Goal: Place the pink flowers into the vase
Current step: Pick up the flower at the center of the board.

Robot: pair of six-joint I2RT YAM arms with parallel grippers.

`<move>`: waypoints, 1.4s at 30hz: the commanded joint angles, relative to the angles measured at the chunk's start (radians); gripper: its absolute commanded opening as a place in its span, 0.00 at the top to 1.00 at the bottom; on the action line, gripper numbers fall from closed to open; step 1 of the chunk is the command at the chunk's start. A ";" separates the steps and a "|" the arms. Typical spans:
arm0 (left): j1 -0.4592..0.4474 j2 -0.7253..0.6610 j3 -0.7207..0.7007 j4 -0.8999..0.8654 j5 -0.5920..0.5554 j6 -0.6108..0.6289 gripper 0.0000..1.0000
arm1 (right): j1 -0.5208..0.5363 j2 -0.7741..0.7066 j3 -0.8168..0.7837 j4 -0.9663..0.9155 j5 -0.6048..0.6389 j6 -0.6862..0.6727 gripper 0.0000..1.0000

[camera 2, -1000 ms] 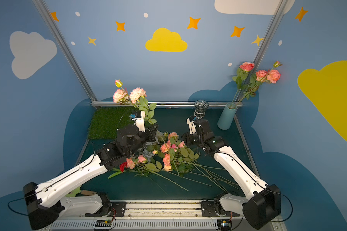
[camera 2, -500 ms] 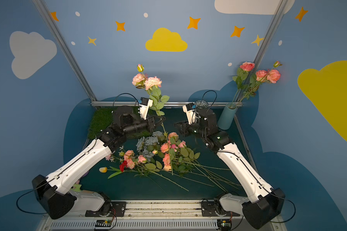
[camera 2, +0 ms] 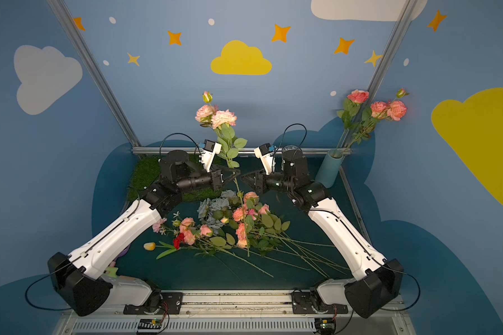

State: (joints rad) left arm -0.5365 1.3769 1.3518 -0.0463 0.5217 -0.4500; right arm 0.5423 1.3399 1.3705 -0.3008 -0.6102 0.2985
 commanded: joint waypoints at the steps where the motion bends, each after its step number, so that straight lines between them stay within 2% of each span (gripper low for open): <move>1: 0.006 0.005 0.006 0.021 0.004 0.004 0.98 | 0.009 -0.039 -0.012 0.013 -0.056 -0.004 0.69; 14: -0.003 0.013 0.026 0.002 0.012 -0.004 0.98 | 0.052 -0.045 -0.020 -0.024 -0.081 -0.038 0.68; 26: -0.023 0.002 0.033 -0.016 0.011 0.004 0.98 | 0.077 -0.011 -0.013 -0.036 -0.012 -0.070 0.69; 31: -0.028 -0.001 0.037 -0.030 0.001 0.013 0.98 | 0.080 -0.013 -0.005 -0.072 0.060 -0.102 0.69; 35: -0.031 -0.003 0.036 -0.027 0.004 0.012 0.98 | 0.081 -0.010 -0.002 -0.066 0.058 -0.098 0.70; 39: -0.032 0.001 0.040 -0.033 0.002 0.015 0.98 | 0.083 -0.007 -0.009 -0.045 0.046 -0.088 0.74; 42: -0.039 0.002 0.047 -0.049 -0.005 0.029 0.98 | 0.086 -0.008 -0.008 -0.044 0.038 -0.087 0.91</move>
State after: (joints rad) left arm -0.5667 1.3922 1.3579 -0.0834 0.5137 -0.4473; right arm 0.6228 1.3281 1.3426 -0.3527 -0.5739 0.2188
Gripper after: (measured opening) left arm 0.090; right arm 0.139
